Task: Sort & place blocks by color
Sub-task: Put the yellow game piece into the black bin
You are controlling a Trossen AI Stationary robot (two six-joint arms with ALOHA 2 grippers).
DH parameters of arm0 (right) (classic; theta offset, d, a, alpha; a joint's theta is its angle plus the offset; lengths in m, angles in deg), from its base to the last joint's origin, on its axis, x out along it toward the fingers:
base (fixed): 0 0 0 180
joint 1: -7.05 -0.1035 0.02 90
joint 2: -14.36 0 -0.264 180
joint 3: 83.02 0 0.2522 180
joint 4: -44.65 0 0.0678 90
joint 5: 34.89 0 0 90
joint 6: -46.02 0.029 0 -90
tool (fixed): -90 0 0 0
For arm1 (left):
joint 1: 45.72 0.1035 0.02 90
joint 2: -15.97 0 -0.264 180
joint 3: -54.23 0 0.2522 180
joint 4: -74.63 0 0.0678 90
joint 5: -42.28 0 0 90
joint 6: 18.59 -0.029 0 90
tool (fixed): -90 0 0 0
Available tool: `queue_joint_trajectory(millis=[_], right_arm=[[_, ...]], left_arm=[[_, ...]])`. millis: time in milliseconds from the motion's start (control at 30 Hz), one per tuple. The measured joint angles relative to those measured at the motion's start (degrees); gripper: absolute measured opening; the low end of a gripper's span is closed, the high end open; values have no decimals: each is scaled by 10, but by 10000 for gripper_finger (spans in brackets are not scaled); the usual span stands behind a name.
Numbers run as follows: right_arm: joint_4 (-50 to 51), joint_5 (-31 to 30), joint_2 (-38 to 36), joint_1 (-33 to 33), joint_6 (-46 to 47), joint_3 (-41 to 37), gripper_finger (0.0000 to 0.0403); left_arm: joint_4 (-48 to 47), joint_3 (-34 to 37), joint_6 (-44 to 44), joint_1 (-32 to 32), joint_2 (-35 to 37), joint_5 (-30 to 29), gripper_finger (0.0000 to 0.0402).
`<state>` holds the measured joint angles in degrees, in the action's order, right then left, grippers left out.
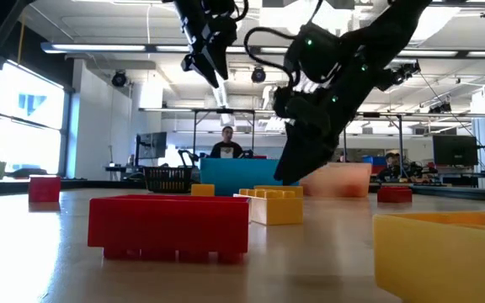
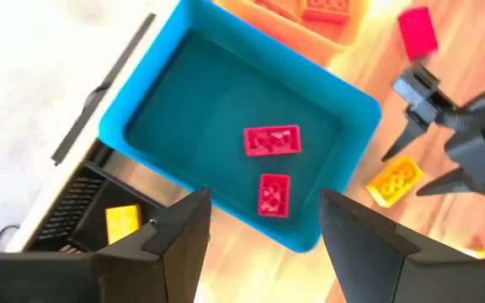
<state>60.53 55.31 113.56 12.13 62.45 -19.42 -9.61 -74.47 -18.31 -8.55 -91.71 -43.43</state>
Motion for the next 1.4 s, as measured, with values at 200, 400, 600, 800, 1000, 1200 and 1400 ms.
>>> queue_joint_trajectory(millis=[200,400,600,800,1000,1200,1400], right_arm=[[-1,18,30,0,0,0,250],[-2,9,38,0,0,1,248],[4,-6,38,0,0,1,206],[8,-5,38,0,29,2,128],[9,23,32,9,60,1,112],[19,47,-23,23,55,-1,112],[21,50,-87,44,40,-1,112]], left_arm=[[2,-1,0,24,0,0,207],[3,-1,0,40,0,0,207],[4,-1,-12,50,0,0,207],[6,-1,-14,57,0,0,207],[7,-1,-37,60,0,1,207],[7,-1,-40,59,0,11,207],[7,-1,-40,53,0,11,207]])
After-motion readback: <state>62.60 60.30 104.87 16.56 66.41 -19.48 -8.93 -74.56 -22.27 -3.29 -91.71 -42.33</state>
